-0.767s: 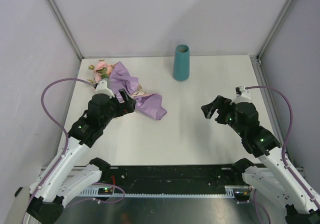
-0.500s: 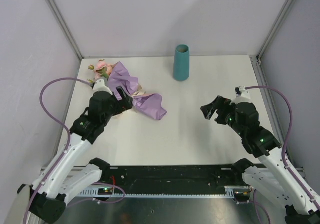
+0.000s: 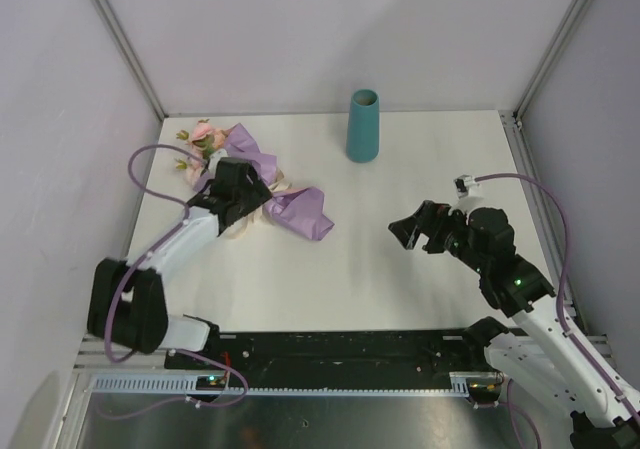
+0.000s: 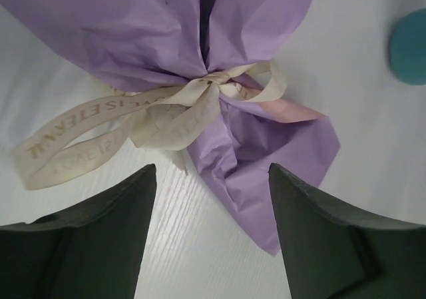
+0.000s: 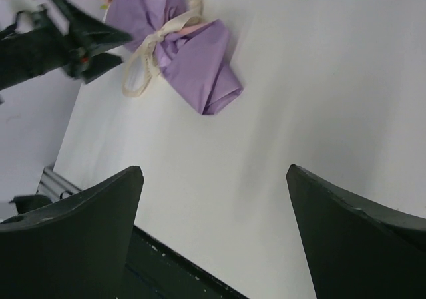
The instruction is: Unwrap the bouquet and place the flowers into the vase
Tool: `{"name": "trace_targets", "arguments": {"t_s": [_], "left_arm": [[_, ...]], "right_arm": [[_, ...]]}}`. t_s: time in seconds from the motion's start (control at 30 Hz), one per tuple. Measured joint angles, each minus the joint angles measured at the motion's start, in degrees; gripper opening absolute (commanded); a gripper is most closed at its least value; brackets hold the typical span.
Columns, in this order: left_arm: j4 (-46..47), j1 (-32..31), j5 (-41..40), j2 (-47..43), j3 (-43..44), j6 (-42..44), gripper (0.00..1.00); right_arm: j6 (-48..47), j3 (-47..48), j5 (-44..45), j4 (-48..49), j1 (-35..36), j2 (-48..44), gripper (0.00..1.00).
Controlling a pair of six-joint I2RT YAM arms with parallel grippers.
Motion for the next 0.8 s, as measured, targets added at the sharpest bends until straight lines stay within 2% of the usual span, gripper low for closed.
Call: {"name": "trace_targets", "arguments": {"t_s": [0.23, 0.63, 0.73, 0.8], "left_arm": [[6.7, 0.0, 5.6, 12.2, 0.0, -3.3, 0.68], [15.0, -1.2, 8.8, 16.5, -1.3, -5.5, 0.58], [16.1, -1.8, 8.9, 16.6, -2.6, -5.9, 0.51], [16.6, -2.2, 9.1, 16.9, -3.3, -5.9, 0.42]], "right_arm": [[-1.4, -1.2, -5.5, 2.7, 0.0, 0.0, 0.92], [-2.2, -1.8, -6.3, 3.0, 0.0, 0.0, 0.89], [-2.2, -1.8, -6.1, 3.0, -0.2, 0.1, 0.88], [-2.1, -1.8, -5.9, 3.0, -0.5, 0.2, 0.87]]}}
